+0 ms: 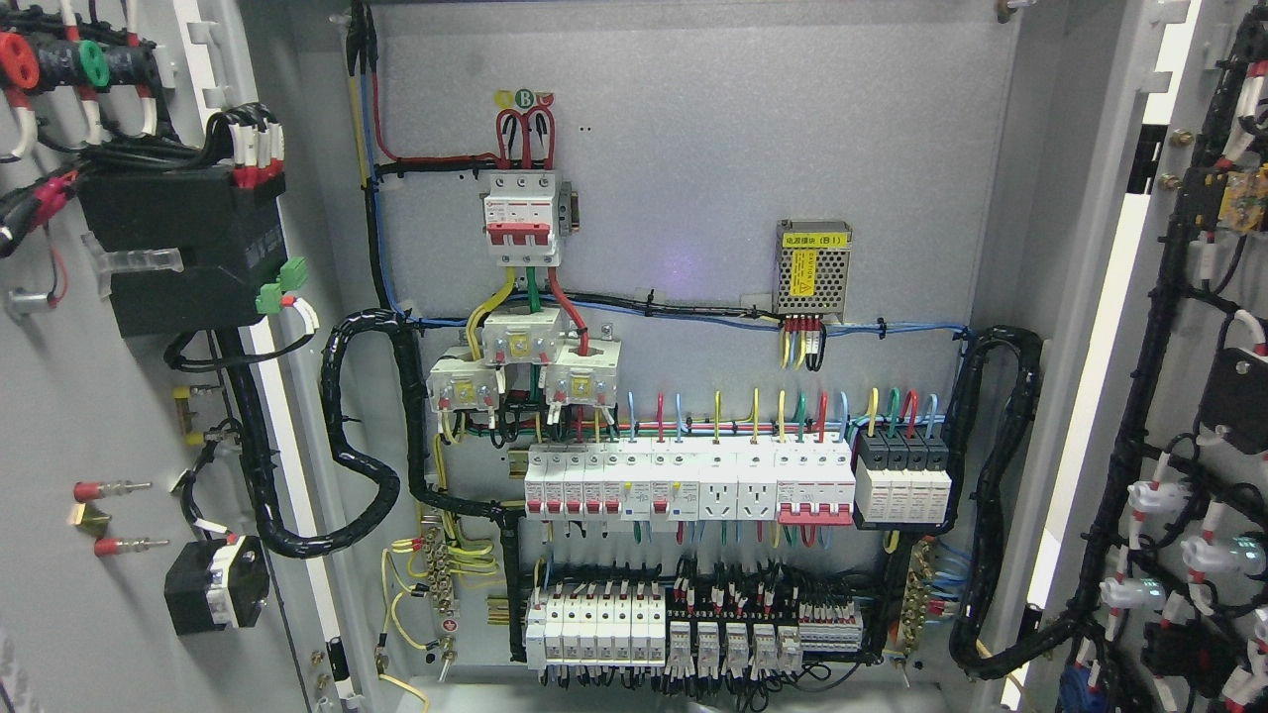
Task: Open door with both hands
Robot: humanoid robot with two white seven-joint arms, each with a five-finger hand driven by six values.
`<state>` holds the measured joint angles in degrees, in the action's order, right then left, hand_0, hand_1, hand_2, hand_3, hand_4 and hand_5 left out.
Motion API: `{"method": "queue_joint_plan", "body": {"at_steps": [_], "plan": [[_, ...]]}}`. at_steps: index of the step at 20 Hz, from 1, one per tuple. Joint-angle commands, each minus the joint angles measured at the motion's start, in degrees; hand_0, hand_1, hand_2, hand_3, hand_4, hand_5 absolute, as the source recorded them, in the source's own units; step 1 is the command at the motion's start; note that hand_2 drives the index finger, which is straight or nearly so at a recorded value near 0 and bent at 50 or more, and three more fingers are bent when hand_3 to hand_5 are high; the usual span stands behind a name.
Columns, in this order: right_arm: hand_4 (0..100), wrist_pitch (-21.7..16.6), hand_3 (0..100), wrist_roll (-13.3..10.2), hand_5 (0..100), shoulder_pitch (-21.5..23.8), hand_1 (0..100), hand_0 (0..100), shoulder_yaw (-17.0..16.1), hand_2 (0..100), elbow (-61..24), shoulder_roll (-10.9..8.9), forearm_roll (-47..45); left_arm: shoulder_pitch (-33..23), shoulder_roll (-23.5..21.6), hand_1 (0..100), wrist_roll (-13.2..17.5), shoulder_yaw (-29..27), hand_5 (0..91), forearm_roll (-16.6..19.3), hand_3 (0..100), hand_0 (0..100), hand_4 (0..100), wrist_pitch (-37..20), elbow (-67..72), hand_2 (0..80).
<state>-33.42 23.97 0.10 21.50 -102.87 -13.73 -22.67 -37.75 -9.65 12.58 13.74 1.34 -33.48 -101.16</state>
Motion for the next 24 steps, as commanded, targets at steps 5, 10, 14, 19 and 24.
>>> {"method": "queue_joint_plan", "body": {"at_steps": [5,10,14,19,24], "plan": [[0,-6.2,0,0.1,0,10.4,0,38,-6.4,0,-8.1,-5.87,0.0,4.2,2.6,0,-0.1,-6.8,0.0,-4.1,0,0,0,-1.3,-10.2,0.0],[0,-8.9,0,0.0,0,12.7,0,38,-11.4,0,-10.5,-8.06,-0.1,7.2,3.0,0,0.0,-8.0,0.0,-4.2,0,0,0,-4.5,-14.4,0.0],[0,-10.0,0,-0.1,0,14.9,0,38,-14.6,0,-12.6,-9.38,-0.3,10.1,2.9,0,0.0,-8.5,0.0,-4.2,0,0,0,-11.1,-14.6,0.0],[0,-9.9,0,-0.8,0,17.3,0,38,-18.4,0,-13.9,-10.35,-0.4,14.4,3.2,0,-0.1,-9.9,0.0,-4.2,0,0,0,-16.6,-14.9,0.0],[0,-9.3,0,-1.4,0,18.0,0,38,-22.4,0,-14.7,-10.44,-4.7,18.2,4.8,0,-0.1,-11.0,0.0,-4.2,0,0,0,-21.0,-14.9,0.0]]}}
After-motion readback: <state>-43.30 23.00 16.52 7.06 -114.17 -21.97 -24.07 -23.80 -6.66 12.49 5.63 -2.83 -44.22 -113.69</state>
